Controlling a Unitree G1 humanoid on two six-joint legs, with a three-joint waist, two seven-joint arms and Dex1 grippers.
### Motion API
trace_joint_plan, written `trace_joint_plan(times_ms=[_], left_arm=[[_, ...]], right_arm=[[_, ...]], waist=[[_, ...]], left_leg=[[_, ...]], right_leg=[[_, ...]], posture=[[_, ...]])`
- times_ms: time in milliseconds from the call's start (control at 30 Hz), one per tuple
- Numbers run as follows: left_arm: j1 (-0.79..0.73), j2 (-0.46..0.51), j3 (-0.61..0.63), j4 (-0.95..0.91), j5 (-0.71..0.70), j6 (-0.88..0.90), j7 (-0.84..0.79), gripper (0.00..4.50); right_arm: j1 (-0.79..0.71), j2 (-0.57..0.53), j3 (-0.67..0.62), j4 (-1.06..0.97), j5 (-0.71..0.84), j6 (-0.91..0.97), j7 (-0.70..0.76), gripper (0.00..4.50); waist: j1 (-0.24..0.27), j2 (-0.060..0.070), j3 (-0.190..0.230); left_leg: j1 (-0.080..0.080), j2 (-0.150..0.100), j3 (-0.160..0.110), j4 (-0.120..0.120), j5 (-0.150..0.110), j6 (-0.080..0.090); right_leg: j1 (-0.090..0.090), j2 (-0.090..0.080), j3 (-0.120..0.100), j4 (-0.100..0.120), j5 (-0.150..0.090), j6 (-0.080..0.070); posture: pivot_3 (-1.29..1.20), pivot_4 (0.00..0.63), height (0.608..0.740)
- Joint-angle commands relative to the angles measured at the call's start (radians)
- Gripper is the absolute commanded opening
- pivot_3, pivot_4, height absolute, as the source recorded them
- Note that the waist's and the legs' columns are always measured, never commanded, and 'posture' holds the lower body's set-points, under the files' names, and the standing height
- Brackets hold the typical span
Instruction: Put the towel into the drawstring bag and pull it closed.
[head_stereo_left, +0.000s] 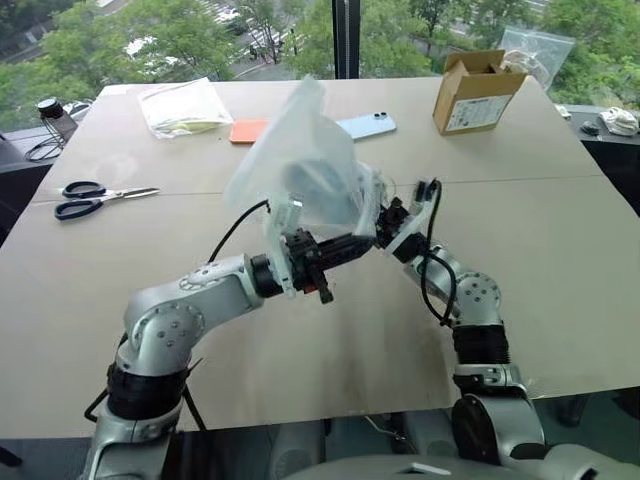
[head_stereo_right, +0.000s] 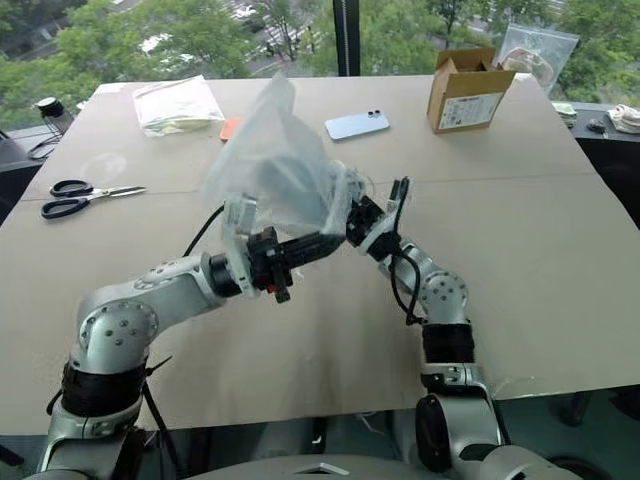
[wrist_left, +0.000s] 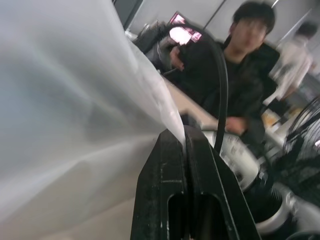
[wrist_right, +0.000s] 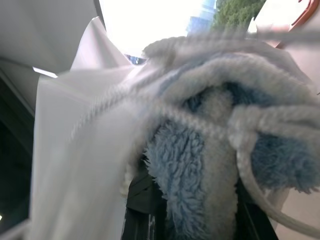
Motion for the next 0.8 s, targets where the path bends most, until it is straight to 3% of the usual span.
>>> trace_joint_plan(times_ms=[33,100,267,367,500,700,800], left_arm=[[-0.043,0.018,0.09,0.075,-0.152,0.034,0.059,0.0],[-0.053,0.069,0.101,0.129,-0.153,0.077,0.037,0.0],[-0.046,0.227,-0.037,0.245,0.166,0.07,-0.114,0.0],[-0.074,0.239,-0.04,0.313,0.219,0.068,-0.197,0.0],[-0.126,0.244,-0.03,0.369,0.298,0.033,-0.3,0.0],[-0.181,0.238,-0.023,0.384,0.374,0.013,-0.398,0.0],[-0.214,0.214,-0.018,0.377,0.383,0.03,-0.392,0.0]], right_arm=[[0.06,-0.09,0.112,-0.199,-0.085,0.043,0.088,0.05],[0.116,-0.184,0.173,-0.283,-0.165,0.051,0.114,0.05],[0.143,-0.306,0.309,-0.373,-0.341,0.004,0.169,2.1],[0.131,-0.333,0.373,-0.37,-0.477,-0.037,0.146,3.51],[0.124,-0.401,0.415,-0.387,-0.598,-0.06,0.161,3.51],[0.099,-0.41,0.419,-0.338,-0.74,-0.151,0.145,3.51],[0.042,-0.372,0.433,-0.236,-0.84,-0.256,0.125,2.64]], waist=[[0.003,0.0,0.0],[0.008,0.0,0.0],[0.002,0.0,0.0],[0.001,0.0,0.0],[0.007,-0.001,0.0],[0.005,-0.001,0.0],[0.004,-0.001,0.0]], left_leg=[[0.0,0.0,-0.001,-0.001,0.0,0.0],[-0.001,0.0,-0.002,-0.001,0.0,0.0],[-0.001,-0.003,-0.001,0.0,0.0,0.0],[0.002,-0.001,-0.001,-0.002,0.0,0.0],[0.001,0.0,-0.001,-0.002,0.0,0.0],[0.0,-0.002,0.0,-0.002,0.0,0.0],[0.0,-0.002,0.0,-0.002,0.0,0.0]], right_leg=[[0.0,0.0,-0.001,0.0,0.0,0.0],[0.0,-0.001,-0.003,-0.001,0.0,0.0],[0.0,-0.003,-0.002,-0.001,0.0,0.001],[0.0,0.0,-0.001,0.0,-0.001,0.0],[0.0,0.001,-0.001,0.0,-0.001,0.0],[0.0,-0.002,-0.001,-0.001,0.0,0.0],[0.0,-0.002,-0.001,-0.001,0.0,0.0]], posture=[[0.0,0.15,0.74],[0.0,0.15,0.74],[0.0,0.15,0.74],[0.0,0.15,0.74],[0.0,0.15,0.74],[0.0,0.15,0.74],[0.0,0.15,0.74]])
